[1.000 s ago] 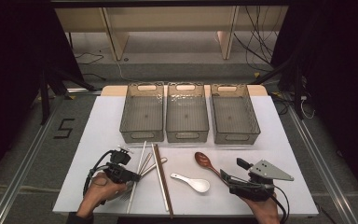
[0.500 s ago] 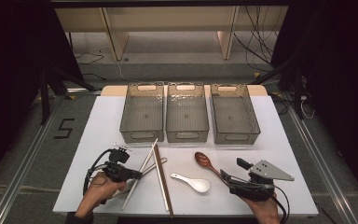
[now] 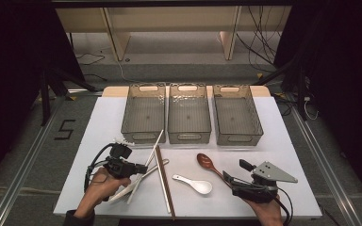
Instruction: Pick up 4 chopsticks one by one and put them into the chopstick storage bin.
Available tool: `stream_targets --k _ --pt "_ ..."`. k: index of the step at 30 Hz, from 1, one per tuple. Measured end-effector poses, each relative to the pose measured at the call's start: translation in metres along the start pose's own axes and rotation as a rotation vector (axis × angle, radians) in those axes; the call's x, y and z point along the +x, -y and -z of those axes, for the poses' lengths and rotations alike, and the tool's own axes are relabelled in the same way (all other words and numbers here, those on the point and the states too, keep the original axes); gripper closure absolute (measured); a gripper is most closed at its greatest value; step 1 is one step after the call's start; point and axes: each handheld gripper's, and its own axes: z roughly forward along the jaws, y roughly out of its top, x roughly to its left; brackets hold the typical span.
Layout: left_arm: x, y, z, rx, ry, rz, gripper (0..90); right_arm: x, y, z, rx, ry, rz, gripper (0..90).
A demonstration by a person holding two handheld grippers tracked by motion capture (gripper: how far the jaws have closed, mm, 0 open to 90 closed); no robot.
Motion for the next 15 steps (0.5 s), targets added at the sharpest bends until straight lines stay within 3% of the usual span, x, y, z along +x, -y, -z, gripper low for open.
stream_targets --k 15 --pt "0.012 -0.037 0.014 -0.072 -0.04 -0.011 84.2 -0.001 0.0 0.0 0.002 0.001 -0.005 26.7"
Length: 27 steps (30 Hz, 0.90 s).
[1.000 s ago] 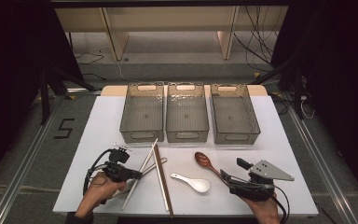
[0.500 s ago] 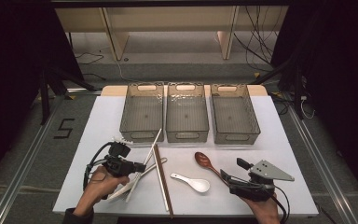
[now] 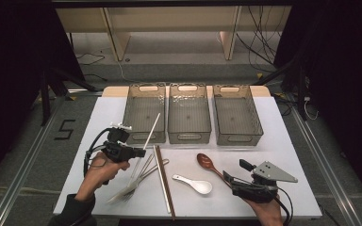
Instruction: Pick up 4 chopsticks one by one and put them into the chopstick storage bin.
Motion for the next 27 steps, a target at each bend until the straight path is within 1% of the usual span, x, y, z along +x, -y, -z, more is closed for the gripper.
stream_targets --k 10,13,14,15,19,20,23,27 --pt "0.012 -0.026 0.011 -0.056 -0.03 0.0 84.2 -0.001 0.0 0.0 -0.003 0.0 -0.002 26.6" --pt "0.016 -0.032 0.012 -0.067 -0.037 0.002 84.2 -0.001 0.0 0.0 -0.004 -0.001 -0.003 26.6" --pt "0.016 -0.032 0.012 -0.067 -0.037 0.002 84.1 -0.001 0.0 0.0 -0.004 -0.002 -0.003 26.6" --pt "0.017 -0.036 0.013 -0.075 -0.044 0.004 84.1 -0.001 0.0 0.0 -0.004 -0.002 -0.003 26.6" --pt "0.022 -0.045 0.015 -0.093 -0.057 0.005 84.1 -0.001 0.0 0.0 -0.005 -0.001 -0.004 26.6" --pt "0.022 -0.045 0.015 -0.093 -0.057 0.005 84.1 -0.001 0.0 0.0 -0.005 -0.002 -0.005 26.6" --pt "0.028 -0.053 0.017 -0.115 -0.063 0.001 84.1 -0.001 0.0 0.0 -0.005 -0.003 -0.004 26.6" --pt "0.033 -0.061 0.018 -0.12 -0.078 0.004 84.1 -0.001 0.0 0.0 -0.005 -0.003 -0.004 26.6"
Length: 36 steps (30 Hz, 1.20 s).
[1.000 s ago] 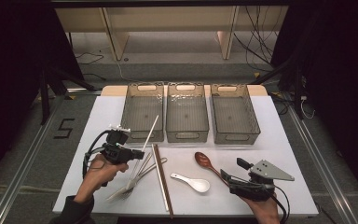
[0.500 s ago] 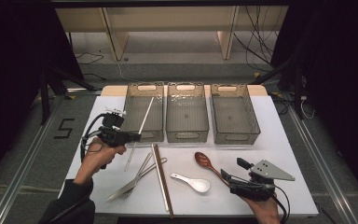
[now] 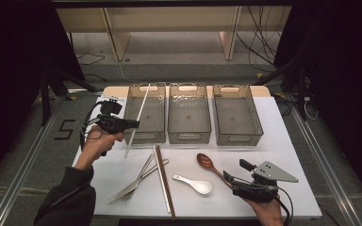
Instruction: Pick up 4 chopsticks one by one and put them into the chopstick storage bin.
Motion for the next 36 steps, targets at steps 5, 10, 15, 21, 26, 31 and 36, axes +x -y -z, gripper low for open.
stream_targets --k 5,10,15,21,26,31,36 --pt "0.005 -0.009 -0.002 0.0 -0.017 -0.01 84.1 0.0 0.0 0.0 0.0 0.0 -0.001 26.6" --pt "0.009 -0.015 -0.005 -0.009 -0.025 -0.013 84.1 0.0 0.0 0.0 0.001 -0.001 -0.002 26.6" --pt "0.015 -0.025 -0.007 -0.023 -0.041 -0.017 84.1 0.0 0.0 0.0 0.002 -0.002 -0.001 26.6" --pt "0.023 -0.037 -0.011 -0.041 -0.066 -0.021 84.1 0.0 0.0 -0.001 0.003 -0.005 -0.001 26.5" --pt "0.031 -0.048 -0.019 -0.053 -0.098 -0.01 84.1 0.0 0.001 -0.001 0.006 -0.008 0.0 26.5" --pt "0.039 -0.056 -0.03 -0.054 -0.132 -0.005 84.1 0.0 0.001 -0.002 0.007 -0.011 0.0 26.5" --pt "0.048 -0.064 -0.039 -0.051 -0.145 0.009 84.1 0.0 0.001 -0.002 0.007 -0.013 -0.001 26.5"
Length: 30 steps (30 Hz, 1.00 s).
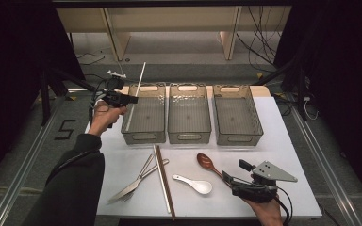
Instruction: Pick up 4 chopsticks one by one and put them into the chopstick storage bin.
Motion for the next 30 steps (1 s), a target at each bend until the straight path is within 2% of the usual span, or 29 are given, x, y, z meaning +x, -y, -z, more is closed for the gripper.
stream_targets --k 4,12,17,30 --pt "0.005 -0.001 -0.005 -0.002 -0.015 0.008 84.0 0.0 0.0 0.0 0.0 -0.002 -0.001 26.5" --pt "0.005 0.004 -0.013 -0.002 -0.034 -0.001 83.9 0.0 0.0 -0.001 0.001 -0.002 0.0 26.5" --pt "0.009 0.013 -0.024 0.02 -0.053 0.005 83.8 0.0 0.0 0.0 0.0 -0.003 -0.004 26.5" --pt "0.01 0.023 -0.035 0.06 -0.055 0.018 82.4 0.0 0.0 0.0 0.001 -0.004 -0.001 26.5"
